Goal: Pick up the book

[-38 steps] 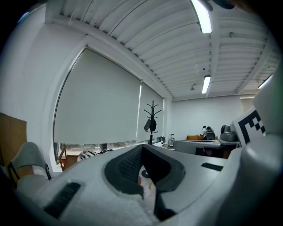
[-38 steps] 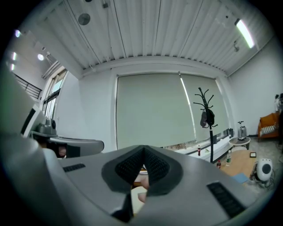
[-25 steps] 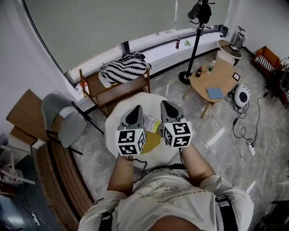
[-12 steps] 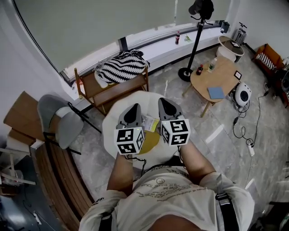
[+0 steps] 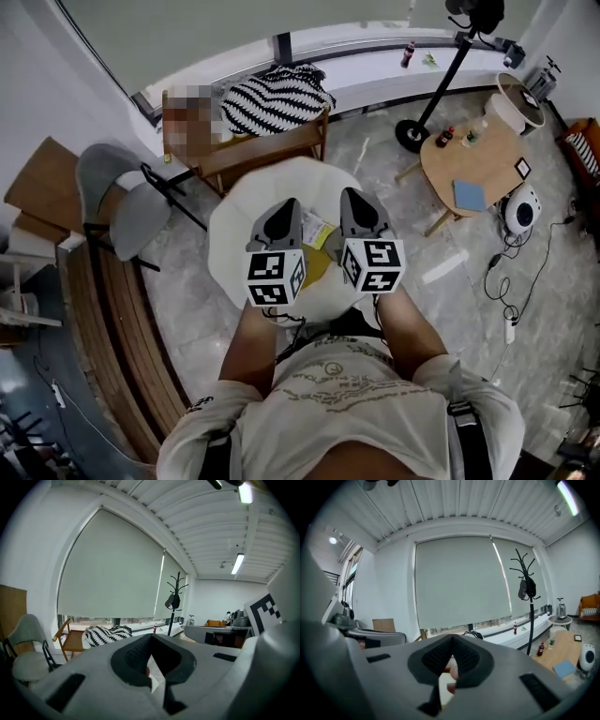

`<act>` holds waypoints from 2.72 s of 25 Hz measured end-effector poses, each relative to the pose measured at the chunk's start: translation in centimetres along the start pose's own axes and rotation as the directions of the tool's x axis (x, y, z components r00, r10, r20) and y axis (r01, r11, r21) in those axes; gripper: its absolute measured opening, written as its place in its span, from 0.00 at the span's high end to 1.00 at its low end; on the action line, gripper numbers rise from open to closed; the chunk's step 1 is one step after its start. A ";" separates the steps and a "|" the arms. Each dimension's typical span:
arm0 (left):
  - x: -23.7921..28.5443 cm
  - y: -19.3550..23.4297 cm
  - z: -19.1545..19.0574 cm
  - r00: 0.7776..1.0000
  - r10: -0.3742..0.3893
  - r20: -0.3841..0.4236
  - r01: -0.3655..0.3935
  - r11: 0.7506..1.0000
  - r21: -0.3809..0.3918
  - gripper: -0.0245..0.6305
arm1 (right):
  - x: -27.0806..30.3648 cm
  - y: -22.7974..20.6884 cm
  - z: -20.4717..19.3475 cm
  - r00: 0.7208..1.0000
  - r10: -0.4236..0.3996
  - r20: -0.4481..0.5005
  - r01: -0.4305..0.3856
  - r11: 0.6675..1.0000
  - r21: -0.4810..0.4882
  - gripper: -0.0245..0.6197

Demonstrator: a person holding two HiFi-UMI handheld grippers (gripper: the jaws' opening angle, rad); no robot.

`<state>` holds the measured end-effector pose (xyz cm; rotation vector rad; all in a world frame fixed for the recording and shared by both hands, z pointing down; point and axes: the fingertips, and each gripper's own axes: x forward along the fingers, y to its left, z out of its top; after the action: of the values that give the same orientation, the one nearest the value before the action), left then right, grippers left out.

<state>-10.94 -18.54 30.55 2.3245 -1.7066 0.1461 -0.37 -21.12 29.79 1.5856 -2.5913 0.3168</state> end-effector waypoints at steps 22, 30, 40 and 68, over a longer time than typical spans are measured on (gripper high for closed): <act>7.6 3.6 -18.5 0.954 0.143 -0.265 -0.196 0.963 -0.186 0.94 | 9.3 -4.1 -18.5 0.944 0.136 -0.302 -0.129 0.991 0.040 0.93; 8.6 4.7 -29.0 0.913 0.133 -0.387 -0.236 0.943 -0.234 0.94 | 10.3 -4.3 -26.8 0.917 0.142 -0.374 -0.131 0.990 0.056 0.93; 10.4 5.2 -38.9 0.876 0.102 -0.471 -0.229 0.948 -0.221 0.94 | 8.7 -4.7 -38.7 0.846 0.168 -0.507 -0.142 0.986 0.090 0.93; 24.9 6.9 -54.4 0.685 0.066 -0.726 0.639 0.424 0.642 0.66 | 8.3 -12.0 -47.3 0.814 0.174 -0.554 -0.114 0.984 0.140 0.93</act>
<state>-6.14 -29.31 89.65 2.5631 -0.7715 1.9660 4.89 -23.14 78.91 1.0867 -2.2436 0.8062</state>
